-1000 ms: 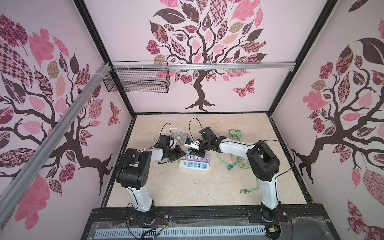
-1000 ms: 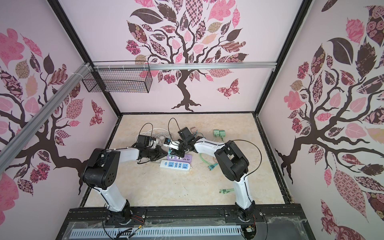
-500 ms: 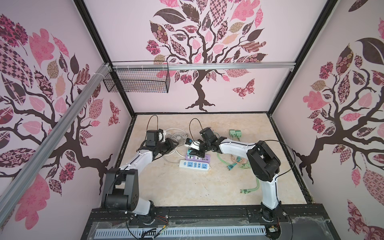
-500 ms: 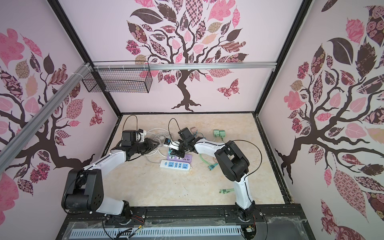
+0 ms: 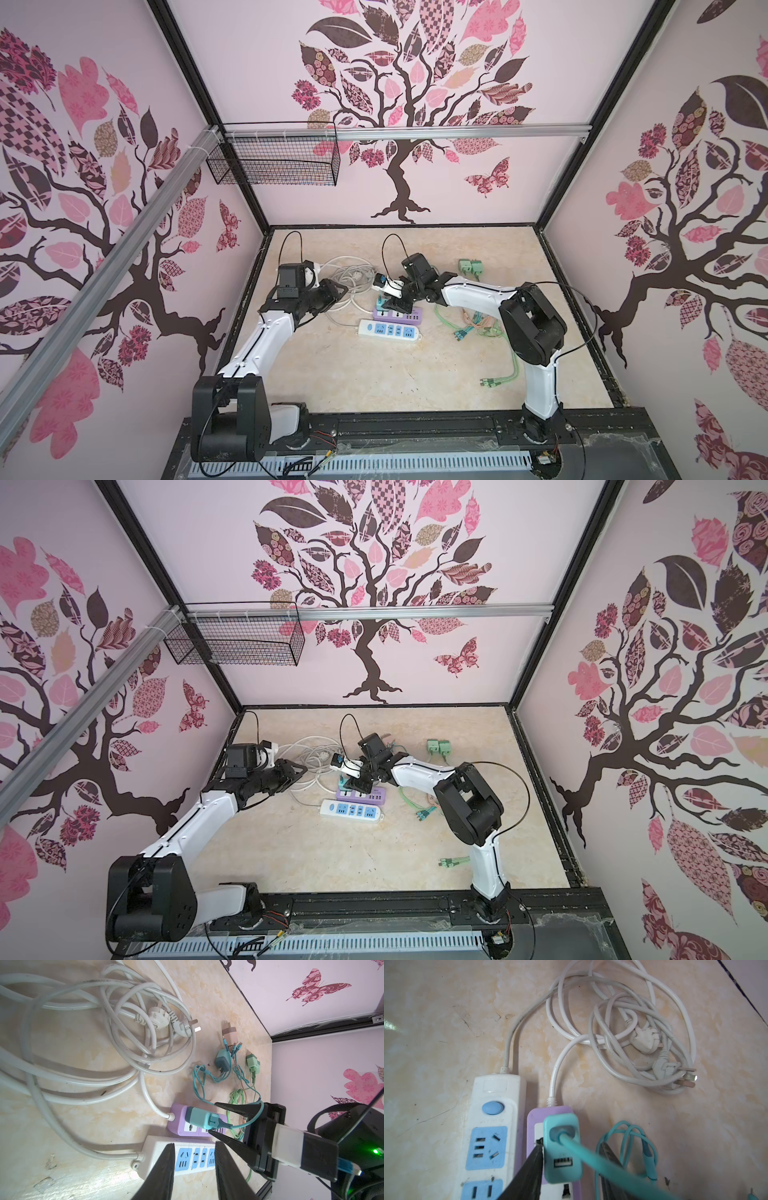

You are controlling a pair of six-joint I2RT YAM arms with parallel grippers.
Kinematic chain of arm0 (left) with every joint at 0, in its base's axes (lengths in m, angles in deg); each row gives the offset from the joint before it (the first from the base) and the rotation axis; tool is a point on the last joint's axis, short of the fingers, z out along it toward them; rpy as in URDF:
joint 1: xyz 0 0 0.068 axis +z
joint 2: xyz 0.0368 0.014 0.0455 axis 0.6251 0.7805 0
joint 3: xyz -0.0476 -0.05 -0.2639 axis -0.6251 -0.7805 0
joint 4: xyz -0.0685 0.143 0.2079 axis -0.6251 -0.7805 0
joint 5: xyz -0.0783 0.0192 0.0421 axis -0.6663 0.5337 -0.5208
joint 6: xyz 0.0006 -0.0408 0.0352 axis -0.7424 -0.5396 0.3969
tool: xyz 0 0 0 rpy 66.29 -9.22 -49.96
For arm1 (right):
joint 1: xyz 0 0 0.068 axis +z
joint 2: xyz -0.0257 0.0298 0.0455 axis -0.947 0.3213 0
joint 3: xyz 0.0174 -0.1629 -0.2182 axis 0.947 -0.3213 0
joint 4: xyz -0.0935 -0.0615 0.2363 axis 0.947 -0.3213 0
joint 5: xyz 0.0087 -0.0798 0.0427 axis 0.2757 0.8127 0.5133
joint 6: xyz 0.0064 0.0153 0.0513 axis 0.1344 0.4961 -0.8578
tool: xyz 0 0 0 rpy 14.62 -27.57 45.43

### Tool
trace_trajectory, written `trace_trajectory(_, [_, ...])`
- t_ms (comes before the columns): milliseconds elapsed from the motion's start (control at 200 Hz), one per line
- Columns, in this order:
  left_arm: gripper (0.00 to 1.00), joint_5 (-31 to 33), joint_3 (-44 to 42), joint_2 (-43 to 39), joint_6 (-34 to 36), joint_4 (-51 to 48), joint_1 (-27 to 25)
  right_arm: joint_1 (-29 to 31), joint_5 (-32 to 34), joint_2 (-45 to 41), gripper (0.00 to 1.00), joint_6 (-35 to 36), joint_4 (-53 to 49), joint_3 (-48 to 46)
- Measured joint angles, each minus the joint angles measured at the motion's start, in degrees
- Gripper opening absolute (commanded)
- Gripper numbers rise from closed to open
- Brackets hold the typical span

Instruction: Insert the plug

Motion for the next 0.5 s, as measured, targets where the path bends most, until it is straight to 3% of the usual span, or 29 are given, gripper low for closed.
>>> trace_trajectory(230, [0.40,0.39,0.00,-3.30,0.46,-2.27,0.24,0.04,-0.24,-2.58,0.65,-2.03,-0.52,-3.67])
trace_trajectory(500, [0.42,0.52,0.02,-3.78,1.16,-3.80,0.52,1.14,-1.07,-8.92,0.65,-4.79,-3.45,-8.26])
